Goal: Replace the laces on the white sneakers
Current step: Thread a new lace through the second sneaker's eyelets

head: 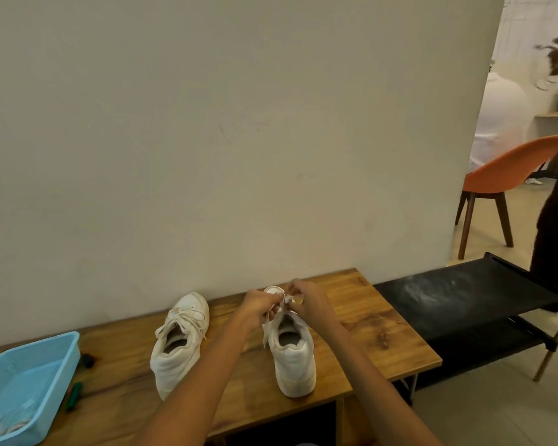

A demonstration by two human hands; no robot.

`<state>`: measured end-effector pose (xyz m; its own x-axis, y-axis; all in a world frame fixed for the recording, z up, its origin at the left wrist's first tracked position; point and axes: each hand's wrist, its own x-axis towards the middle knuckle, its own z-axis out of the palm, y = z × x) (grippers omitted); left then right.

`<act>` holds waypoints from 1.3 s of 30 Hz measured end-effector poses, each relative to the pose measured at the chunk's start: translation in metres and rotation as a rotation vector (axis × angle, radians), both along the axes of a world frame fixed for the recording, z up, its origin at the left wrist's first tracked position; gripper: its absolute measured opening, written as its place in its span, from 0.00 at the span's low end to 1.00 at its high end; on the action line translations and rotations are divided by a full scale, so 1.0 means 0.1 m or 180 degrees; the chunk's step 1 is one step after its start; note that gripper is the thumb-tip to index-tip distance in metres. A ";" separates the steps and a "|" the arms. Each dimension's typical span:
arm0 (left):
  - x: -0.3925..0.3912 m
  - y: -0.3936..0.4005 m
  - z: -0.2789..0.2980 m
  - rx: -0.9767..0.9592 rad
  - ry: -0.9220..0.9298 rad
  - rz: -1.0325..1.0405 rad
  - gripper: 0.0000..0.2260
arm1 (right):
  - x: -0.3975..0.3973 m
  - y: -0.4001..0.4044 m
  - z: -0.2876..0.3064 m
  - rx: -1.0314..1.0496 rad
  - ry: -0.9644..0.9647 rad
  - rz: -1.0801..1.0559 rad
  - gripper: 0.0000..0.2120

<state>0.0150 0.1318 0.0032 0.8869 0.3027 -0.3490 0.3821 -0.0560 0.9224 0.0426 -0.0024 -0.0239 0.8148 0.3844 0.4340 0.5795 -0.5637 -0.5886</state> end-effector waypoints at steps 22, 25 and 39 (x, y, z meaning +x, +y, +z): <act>-0.21 0.10 -0.22 -0.0280 0.0298 0.0268 0.11 | -0.14 -0.28 -0.18 0.1159 0.2704 -0.1146 0.12; -0.20 0.17 -0.21 0.0044 0.0421 0.0030 0.10 | -0.08 -0.31 -0.11 0.0889 0.2507 -0.0880 0.05; -0.68 0.68 0.11 0.4373 0.0840 0.0007 0.13 | -0.57 -0.02 0.83 -0.1981 0.1983 -0.0534 0.26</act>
